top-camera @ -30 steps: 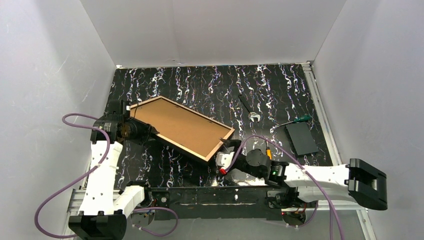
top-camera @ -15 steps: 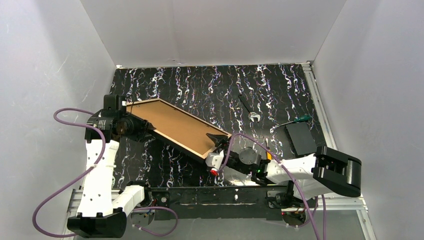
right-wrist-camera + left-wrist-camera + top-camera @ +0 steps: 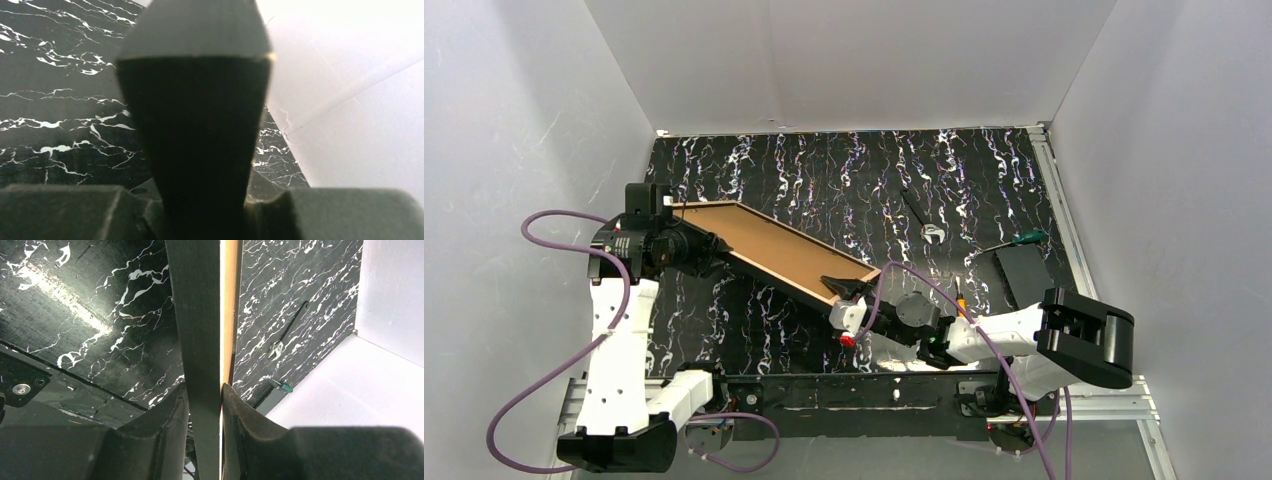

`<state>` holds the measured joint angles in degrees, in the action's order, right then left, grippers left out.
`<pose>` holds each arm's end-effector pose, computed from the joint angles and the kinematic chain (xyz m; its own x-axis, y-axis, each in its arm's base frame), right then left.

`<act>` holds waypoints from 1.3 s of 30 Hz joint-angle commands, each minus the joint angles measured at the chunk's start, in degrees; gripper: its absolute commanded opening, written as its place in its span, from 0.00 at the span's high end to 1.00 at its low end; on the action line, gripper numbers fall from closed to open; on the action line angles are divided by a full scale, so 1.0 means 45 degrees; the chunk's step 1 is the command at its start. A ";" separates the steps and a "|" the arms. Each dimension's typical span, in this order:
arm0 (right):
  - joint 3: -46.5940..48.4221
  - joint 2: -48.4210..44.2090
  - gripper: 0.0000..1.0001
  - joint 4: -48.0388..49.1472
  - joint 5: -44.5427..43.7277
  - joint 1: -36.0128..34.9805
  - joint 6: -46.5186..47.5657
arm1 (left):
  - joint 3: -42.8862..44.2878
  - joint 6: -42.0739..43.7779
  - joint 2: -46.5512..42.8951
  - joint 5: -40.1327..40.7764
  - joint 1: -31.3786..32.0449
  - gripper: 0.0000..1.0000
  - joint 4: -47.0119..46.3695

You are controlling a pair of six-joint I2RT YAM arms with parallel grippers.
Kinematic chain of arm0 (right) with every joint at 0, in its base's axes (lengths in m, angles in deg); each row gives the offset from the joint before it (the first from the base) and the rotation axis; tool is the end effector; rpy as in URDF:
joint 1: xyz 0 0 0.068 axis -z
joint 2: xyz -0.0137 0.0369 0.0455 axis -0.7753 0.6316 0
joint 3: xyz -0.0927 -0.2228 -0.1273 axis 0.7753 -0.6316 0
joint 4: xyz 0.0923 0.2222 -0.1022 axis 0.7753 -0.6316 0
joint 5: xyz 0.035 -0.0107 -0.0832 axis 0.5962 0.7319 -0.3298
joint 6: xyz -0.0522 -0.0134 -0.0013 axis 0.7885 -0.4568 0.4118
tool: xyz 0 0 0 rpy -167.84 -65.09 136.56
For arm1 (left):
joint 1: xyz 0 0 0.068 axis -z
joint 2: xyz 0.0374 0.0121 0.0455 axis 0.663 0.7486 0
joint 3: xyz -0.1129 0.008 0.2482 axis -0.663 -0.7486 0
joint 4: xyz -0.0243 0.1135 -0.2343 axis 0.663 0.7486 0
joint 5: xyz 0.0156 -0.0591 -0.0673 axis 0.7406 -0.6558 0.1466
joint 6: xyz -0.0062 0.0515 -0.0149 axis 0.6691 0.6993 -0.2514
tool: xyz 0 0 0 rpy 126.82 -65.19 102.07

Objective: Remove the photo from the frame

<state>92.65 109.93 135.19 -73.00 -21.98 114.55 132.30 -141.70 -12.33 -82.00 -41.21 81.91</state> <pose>0.0871 0.2628 0.2246 0.6140 -0.1725 -0.7702 -0.6580 0.4271 -0.6202 0.1945 -0.0053 0.4383 -0.2490 -0.8859 -0.3914 -0.2362 0.4475 -0.8625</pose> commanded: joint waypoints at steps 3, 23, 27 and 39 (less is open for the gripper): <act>0.0622 -0.0180 0.74 0.0892 -0.0332 0.0243 -0.1056 | 0.1104 0.0872 0.0055 0.0012 -0.0051 0.50 0.0155; 0.2583 -0.1511 0.99 -0.3036 0.3832 0.4953 -0.9569 | 0.4704 0.5477 -0.0527 0.1504 -0.0051 0.02 0.0272; 0.3060 -0.0953 0.99 -0.3162 0.3832 0.5927 -1.1965 | 0.3840 0.5434 -0.0805 0.1191 -0.0051 0.02 0.0252; 0.4584 0.2234 0.99 -0.2548 0.6208 0.8686 -1.7592 | 0.1964 0.5619 -0.1416 0.0898 -0.0051 0.02 0.0347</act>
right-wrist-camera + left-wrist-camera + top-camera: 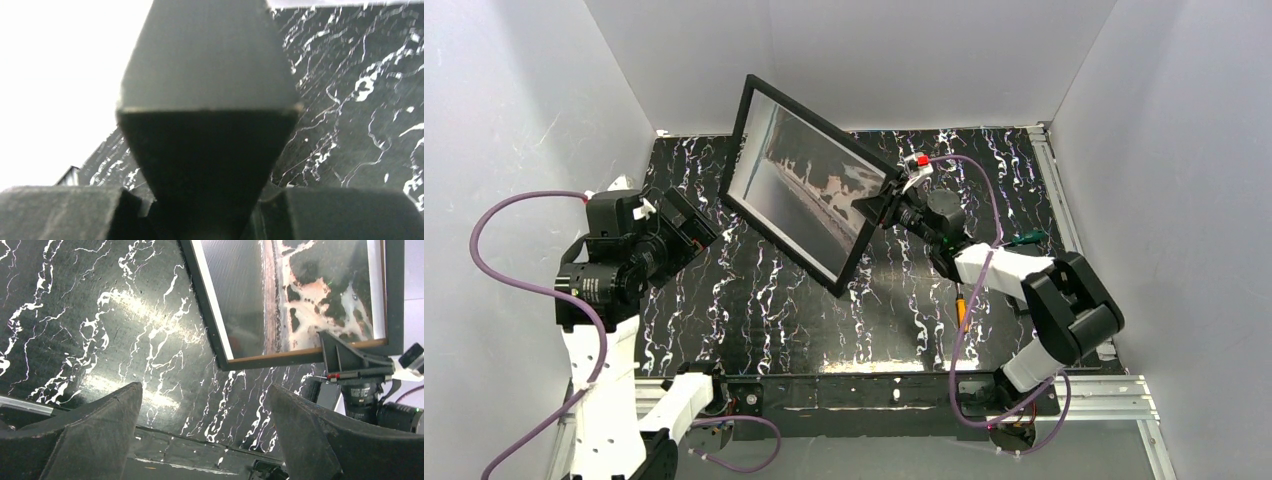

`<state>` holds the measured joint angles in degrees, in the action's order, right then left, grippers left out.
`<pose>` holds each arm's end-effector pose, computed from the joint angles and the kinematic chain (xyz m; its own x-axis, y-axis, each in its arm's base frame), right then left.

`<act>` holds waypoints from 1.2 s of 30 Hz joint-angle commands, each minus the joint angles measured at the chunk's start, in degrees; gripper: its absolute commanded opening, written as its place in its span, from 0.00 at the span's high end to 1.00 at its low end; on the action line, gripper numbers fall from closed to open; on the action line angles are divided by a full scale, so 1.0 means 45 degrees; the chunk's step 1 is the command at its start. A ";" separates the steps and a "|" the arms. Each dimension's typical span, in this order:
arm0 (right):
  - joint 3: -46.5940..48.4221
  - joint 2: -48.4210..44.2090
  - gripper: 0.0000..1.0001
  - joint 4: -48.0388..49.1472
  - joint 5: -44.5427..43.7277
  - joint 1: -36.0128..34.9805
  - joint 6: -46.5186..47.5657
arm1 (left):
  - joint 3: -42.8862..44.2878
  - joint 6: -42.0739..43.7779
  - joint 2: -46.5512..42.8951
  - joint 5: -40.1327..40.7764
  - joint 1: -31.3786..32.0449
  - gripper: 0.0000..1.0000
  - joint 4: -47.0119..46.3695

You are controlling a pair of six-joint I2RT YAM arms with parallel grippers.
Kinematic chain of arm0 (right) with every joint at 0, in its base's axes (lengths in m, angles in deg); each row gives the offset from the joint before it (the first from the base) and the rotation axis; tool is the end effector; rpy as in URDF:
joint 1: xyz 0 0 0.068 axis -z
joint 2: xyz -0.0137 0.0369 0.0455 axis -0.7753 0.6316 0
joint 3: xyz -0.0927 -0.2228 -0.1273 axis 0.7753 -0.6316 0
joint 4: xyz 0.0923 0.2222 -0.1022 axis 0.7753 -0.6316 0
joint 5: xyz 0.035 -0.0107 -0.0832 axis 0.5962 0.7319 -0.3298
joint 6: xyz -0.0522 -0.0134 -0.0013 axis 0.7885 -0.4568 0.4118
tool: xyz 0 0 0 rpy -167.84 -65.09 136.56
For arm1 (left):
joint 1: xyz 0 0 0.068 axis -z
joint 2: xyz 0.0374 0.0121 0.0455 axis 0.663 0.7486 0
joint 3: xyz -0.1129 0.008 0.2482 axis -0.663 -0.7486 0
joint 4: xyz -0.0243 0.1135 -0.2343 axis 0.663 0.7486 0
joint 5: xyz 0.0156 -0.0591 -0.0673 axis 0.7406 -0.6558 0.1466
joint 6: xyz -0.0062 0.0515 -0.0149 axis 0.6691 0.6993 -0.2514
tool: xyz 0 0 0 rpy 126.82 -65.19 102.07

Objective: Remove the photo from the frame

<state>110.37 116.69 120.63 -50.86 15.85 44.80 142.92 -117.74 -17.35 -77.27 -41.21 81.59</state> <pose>0.2708 0.1994 0.2599 -0.3050 0.3726 -0.8764 -0.6839 0.5547 0.4739 0.1367 -0.0021 0.5070 -0.0645 -0.6332 -0.7713 -0.0007 0.7729 -0.6345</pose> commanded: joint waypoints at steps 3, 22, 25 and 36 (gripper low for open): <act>0.0948 0.1655 0.99 0.0934 0.1391 0.0533 -0.3097 | -0.0879 0.0383 -0.0421 -0.0047 -0.0051 0.02 0.0440; 0.2467 0.5452 0.99 0.1871 0.1170 0.1075 -0.7507 | -0.1978 0.0403 -0.0565 -0.0121 -0.0051 0.02 0.0442; 0.2775 0.5788 0.99 0.1565 0.1043 0.1128 -0.7884 | -0.2029 0.0385 -0.0555 -0.0139 -0.0051 0.02 0.0433; 0.3455 0.6815 0.99 0.0997 0.0801 0.1423 -0.9132 | -0.2485 0.0179 -0.0643 -0.0485 -0.0051 0.02 0.0326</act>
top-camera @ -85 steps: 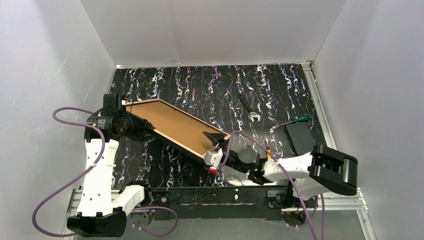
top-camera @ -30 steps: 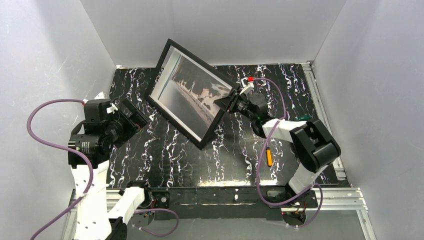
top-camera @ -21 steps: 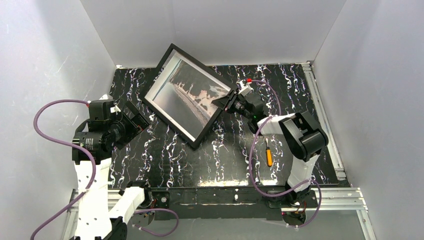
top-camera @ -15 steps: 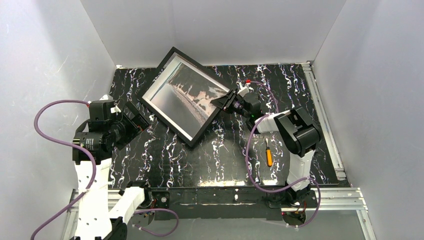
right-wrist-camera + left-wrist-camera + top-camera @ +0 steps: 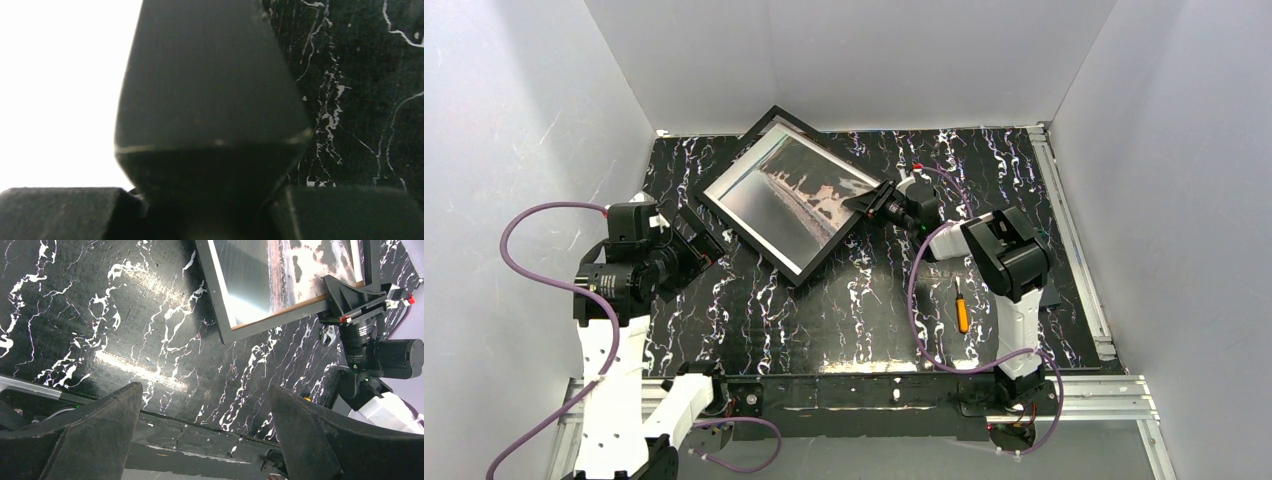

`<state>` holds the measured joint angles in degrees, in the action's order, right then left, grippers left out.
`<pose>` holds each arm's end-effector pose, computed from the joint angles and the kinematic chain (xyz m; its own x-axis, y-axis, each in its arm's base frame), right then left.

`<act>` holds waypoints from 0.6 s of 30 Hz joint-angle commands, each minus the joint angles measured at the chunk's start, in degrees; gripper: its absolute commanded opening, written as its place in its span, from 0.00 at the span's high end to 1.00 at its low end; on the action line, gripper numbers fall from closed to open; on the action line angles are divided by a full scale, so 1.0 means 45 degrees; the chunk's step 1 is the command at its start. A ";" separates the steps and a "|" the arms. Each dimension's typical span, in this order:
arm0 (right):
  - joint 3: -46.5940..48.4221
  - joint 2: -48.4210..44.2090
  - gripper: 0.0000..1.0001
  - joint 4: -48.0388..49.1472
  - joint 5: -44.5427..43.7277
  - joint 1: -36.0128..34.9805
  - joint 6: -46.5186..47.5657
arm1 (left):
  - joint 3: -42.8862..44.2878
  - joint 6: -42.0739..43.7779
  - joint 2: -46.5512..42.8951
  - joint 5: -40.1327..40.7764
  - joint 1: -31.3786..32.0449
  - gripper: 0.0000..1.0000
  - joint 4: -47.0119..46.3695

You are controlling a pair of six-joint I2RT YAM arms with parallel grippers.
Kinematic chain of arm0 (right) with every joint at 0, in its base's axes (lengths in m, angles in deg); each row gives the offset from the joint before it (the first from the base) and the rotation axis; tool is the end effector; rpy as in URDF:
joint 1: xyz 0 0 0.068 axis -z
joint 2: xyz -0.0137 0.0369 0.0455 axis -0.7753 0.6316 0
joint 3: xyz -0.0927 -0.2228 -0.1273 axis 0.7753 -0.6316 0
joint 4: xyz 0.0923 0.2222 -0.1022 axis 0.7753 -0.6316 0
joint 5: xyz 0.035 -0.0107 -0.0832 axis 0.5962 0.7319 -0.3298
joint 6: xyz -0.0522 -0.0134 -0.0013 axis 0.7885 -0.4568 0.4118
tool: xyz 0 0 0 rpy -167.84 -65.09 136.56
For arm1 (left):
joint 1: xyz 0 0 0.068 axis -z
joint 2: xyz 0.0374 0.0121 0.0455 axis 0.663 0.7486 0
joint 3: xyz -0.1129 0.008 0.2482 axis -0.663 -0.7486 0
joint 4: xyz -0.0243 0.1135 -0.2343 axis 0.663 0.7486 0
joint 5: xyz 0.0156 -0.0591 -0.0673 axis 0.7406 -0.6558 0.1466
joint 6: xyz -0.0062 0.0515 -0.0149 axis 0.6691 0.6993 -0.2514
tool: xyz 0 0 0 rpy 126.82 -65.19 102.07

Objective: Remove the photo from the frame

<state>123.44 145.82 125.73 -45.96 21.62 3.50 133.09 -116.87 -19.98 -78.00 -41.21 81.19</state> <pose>0.3623 0.2153 0.1553 -0.7234 0.6239 -0.2957 -0.1558 0.2698 0.9502 0.1482 -0.0026 0.4641 -0.1643 -0.6205 -0.7668 -0.0635 0.7824 -0.6195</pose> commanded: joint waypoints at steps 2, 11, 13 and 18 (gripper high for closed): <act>0.0586 0.0359 0.99 -0.0377 -0.0345 0.0163 0.0056 | -0.0344 -0.0046 -0.0072 -0.0374 -0.0051 0.02 0.0398; 0.0229 0.0215 0.99 -0.1342 -0.0925 0.0456 0.0038 | -0.0538 -0.0108 -0.0084 -0.0517 -0.0051 0.02 0.0317; -0.0022 0.0059 0.99 -0.1535 -0.1198 0.0513 0.0074 | -0.0614 -0.0140 -0.0091 -0.0562 -0.0051 0.02 0.0281; 0.0057 -0.0023 0.99 -0.2151 -0.1091 0.0801 0.0321 | -0.0752 -0.0261 0.0034 -0.0778 -0.0054 0.02 0.0169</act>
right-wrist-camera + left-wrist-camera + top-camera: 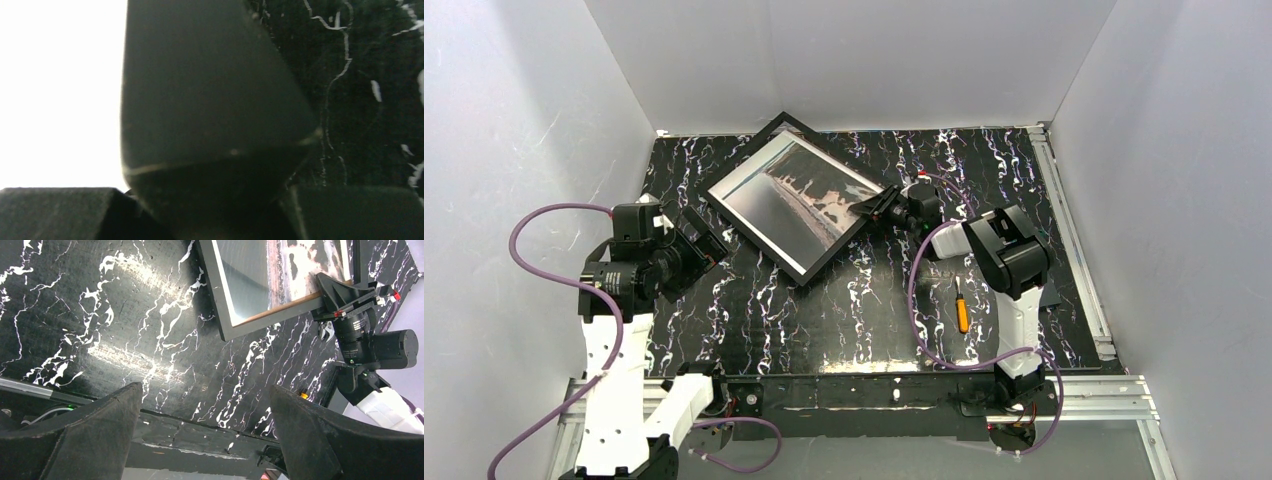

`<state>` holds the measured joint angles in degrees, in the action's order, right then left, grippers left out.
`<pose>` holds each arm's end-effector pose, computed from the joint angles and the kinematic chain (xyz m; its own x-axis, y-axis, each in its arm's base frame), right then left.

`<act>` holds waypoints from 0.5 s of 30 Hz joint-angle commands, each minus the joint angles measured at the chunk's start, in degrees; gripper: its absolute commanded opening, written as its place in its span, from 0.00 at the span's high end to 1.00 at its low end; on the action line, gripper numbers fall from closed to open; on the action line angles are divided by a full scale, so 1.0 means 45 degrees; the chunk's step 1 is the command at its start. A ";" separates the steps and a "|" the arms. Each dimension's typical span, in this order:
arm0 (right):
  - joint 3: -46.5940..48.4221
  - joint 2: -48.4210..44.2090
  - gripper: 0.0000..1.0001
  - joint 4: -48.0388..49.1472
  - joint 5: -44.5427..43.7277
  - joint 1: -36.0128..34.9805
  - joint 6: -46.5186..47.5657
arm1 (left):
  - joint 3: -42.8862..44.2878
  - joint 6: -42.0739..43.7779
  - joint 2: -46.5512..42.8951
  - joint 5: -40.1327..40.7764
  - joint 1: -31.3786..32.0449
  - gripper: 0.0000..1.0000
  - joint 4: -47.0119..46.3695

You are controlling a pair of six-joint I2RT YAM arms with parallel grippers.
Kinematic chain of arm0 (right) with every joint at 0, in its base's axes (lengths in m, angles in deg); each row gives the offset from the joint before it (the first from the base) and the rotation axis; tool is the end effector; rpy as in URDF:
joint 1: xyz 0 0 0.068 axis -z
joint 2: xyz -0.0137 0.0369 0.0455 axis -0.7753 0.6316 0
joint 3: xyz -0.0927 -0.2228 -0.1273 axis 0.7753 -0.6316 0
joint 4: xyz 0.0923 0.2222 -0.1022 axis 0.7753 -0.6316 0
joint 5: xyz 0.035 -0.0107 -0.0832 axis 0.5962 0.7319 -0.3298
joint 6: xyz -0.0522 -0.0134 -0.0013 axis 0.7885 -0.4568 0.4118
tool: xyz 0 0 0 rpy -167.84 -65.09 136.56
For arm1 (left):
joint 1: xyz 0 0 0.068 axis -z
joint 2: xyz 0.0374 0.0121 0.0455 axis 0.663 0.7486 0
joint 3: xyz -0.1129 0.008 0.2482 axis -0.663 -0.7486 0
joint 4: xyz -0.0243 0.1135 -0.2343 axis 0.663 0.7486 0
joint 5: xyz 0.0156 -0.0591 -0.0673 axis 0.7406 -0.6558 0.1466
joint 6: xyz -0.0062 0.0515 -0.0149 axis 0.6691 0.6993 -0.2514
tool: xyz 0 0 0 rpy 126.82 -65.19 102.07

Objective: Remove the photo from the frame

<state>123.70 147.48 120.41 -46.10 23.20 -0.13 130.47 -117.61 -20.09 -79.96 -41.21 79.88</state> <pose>0.3684 0.2052 0.1351 -0.7347 0.6496 -0.1956 -0.0027 0.2855 0.9584 0.1544 -0.0038 0.4531 -0.2005 -0.6290 -0.7511 -0.0529 0.7725 -0.6328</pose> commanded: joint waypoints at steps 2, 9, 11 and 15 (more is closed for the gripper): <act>0.0047 -0.0390 0.99 -0.1239 -0.0981 0.0557 0.1245 | -0.0211 -0.0101 0.0056 -0.0369 -0.0051 0.02 0.0419; 0.0198 -0.0274 0.99 -0.1848 -0.0452 0.0900 0.1381 | -0.0360 -0.0204 0.0174 -0.0504 -0.0051 0.02 0.0287; 0.0215 -0.0323 0.99 -0.2028 -0.0480 0.0938 0.1467 | -0.0372 -0.0235 0.0240 -0.0602 -0.0052 0.02 0.0255; 0.0561 -0.0409 0.99 -0.2856 -0.0460 0.0999 0.1932 | -0.0311 -0.0230 0.0277 -0.0599 -0.0051 0.02 0.0234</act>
<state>123.75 147.48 112.81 -44.65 26.63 1.94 129.75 -118.51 -19.28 -81.51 -41.21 78.64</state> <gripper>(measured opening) 0.359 0.981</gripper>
